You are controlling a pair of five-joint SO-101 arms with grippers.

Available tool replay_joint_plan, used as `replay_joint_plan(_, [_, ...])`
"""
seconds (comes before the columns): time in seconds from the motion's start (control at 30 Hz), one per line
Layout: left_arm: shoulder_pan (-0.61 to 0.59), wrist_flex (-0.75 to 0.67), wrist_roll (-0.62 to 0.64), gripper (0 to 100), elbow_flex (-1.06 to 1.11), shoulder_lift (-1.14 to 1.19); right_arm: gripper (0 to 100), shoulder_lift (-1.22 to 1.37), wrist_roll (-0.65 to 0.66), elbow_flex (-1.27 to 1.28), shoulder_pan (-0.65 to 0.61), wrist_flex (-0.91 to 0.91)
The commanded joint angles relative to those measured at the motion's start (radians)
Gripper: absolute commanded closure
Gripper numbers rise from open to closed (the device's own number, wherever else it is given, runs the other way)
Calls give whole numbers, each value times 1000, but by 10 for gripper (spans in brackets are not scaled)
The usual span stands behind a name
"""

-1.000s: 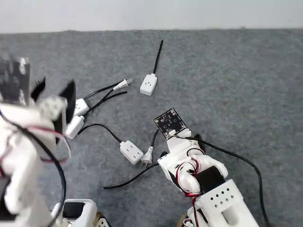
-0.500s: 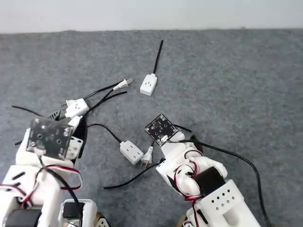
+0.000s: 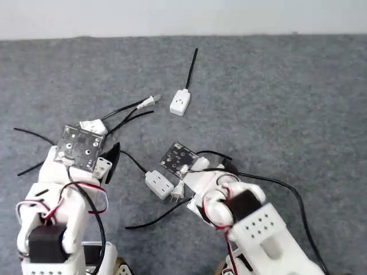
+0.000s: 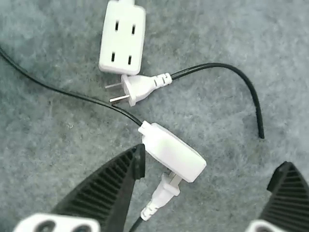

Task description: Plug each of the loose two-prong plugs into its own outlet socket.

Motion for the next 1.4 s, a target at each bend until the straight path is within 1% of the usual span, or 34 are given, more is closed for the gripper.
replay_joint_plan(0.0, [5,-44,-31,745,31,-6,592,104,89,-86,-51,-16])
replay_joint_plan(0.1, [5,-46,-34,745,62,-9,592,177,169,-101,-110,-18])
replay_joint_plan(0.17, [5,-48,-37,745,74,-9,592,216,199,-115,-131,-28])
replay_joint_plan(0.27, [5,-77,-37,745,96,-11,592,271,226,-130,-130,-81])
replay_joint_plan(0.37, [5,-86,-68,745,119,-11,592,334,287,-132,-130,-122])
replay_joint_plan(0.67, [5,-87,-78,745,143,-11,592,562,316,-180,-128,-252])
replay_joint_plan(0.8, [5,-87,-80,745,165,-11,592,645,384,-241,-128,-254])
replay_joint_plan(0.93, [5,-89,-115,746,189,-12,592,734,420,-311,-128,-259])
replay_joint_plan(1.2, [3,-89,-121,746,205,-12,592,885,482,-443,-124,-248])
replay_joint_plan(1.3, [3,-124,-121,746,236,-12,592,891,489,-476,-116,-237])
replay_joint_plan(1.37, [3,-149,-121,746,257,-12,592,894,534,-502,-116,-197])
